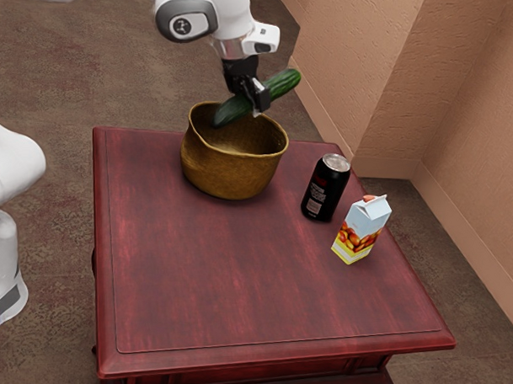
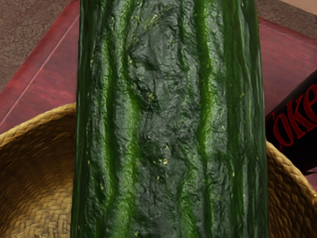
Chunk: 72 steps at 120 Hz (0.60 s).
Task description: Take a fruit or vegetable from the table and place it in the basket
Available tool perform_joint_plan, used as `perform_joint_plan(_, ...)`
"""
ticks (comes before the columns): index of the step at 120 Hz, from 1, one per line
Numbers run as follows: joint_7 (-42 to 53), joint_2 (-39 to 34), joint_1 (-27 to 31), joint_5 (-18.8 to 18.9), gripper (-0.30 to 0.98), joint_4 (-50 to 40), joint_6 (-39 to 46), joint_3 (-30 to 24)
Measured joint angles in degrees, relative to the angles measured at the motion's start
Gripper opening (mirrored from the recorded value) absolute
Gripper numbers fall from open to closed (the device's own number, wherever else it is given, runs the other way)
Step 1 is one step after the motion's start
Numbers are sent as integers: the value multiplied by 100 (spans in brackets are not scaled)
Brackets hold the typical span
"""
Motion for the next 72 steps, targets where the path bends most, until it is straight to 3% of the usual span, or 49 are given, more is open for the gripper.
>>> perform_joint_plan(16, -22, 102, -572, 24, 17, 180, 11, 454)
perform_joint_plan(56, -60, 97, -595, 39, 17, 203, 17, 513)
perform_joint_plan(72, -55, 105, -724, 45, 48, 302, 14, 637)
